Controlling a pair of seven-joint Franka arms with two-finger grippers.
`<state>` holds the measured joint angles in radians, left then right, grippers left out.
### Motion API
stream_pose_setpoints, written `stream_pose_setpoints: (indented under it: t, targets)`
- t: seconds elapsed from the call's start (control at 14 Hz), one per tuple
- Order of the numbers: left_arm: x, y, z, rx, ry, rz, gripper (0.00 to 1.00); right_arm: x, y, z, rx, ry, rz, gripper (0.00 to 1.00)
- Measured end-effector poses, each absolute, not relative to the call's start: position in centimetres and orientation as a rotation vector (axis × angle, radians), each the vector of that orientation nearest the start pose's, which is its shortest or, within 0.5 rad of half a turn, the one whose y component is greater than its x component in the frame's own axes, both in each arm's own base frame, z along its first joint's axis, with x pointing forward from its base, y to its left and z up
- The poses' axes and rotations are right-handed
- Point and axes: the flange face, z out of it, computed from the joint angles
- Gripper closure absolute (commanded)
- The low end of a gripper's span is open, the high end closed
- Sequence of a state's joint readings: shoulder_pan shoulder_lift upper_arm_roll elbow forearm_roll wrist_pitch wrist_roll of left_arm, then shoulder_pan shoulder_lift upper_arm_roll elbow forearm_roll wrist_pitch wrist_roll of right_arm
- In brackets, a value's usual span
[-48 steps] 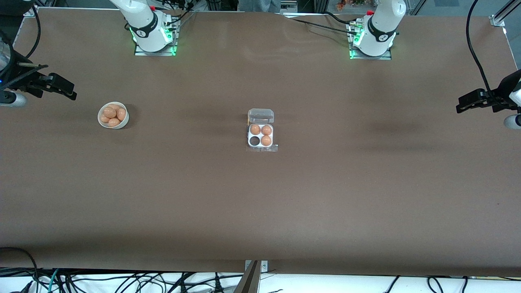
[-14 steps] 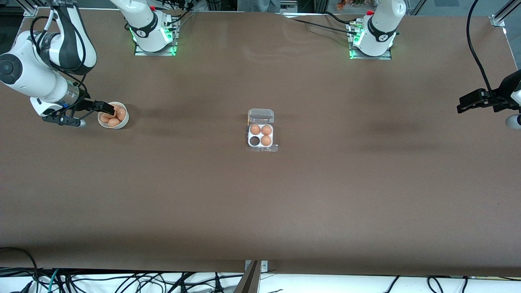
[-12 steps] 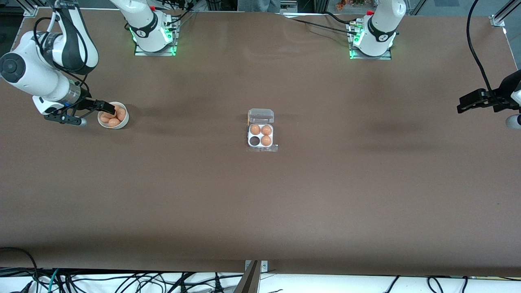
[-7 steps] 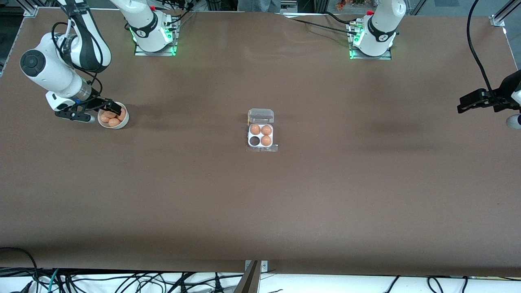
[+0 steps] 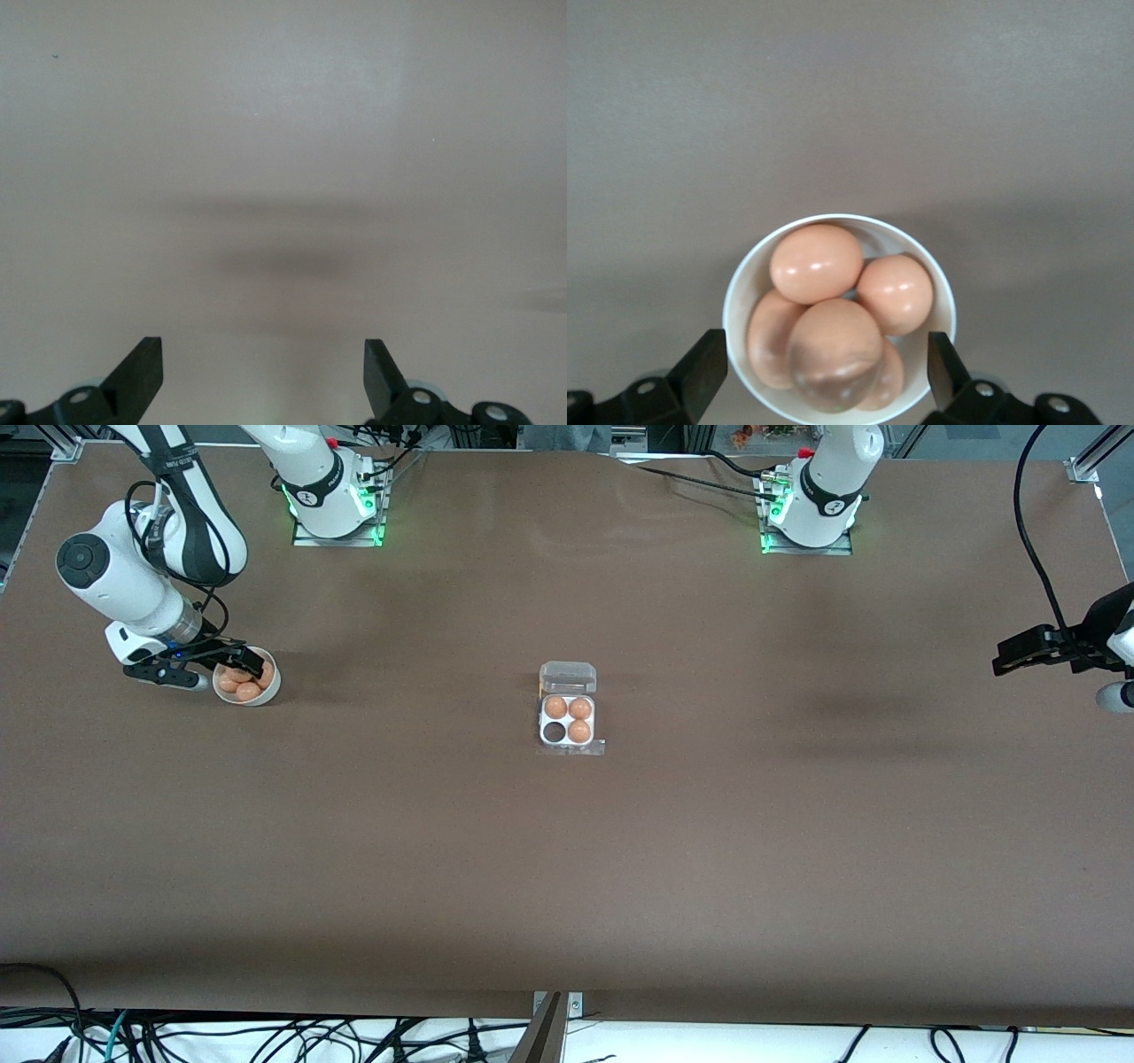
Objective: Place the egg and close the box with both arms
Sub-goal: 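Lower the right gripper and grasp one brown egg from the bowl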
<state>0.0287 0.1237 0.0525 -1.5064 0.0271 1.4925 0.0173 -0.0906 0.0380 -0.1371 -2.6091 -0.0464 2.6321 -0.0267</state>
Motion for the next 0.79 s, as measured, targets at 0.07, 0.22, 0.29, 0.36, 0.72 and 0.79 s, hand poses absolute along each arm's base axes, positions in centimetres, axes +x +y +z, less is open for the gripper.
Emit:
stream_pose_setpoints:
  t: [0.07,0.22,0.29,0.36,0.72,0.79]
  targets:
    - [58.00,4.86,57.69,-3.105,-0.100,0.219,0.00,42.36,-10.07,23.76,-3.158,0.243,0.032,0.00]
    - [58.03,4.89,57.61,-3.105,-0.101,0.221,0.00,42.27,-10.18,23.56,-3.158,0.232,0.040,0.00]
    - [58.03,4.90,57.61,-3.105,-0.101,0.221,0.00,42.23,-10.18,23.45,-3.158,0.229,0.044,0.00]
    - [58.03,4.95,57.61,-3.105,-0.103,0.222,0.00,42.20,-10.17,23.34,-3.158,0.227,0.048,0.00]
    - [57.99,5.39,57.61,-3.105,-0.114,0.222,0.00,42.07,-10.15,22.80,-3.158,0.223,0.066,0.16]
    - [57.99,5.38,57.60,-3.105,-0.114,0.222,0.00,42.06,-10.15,22.79,-3.158,0.223,0.066,0.19]
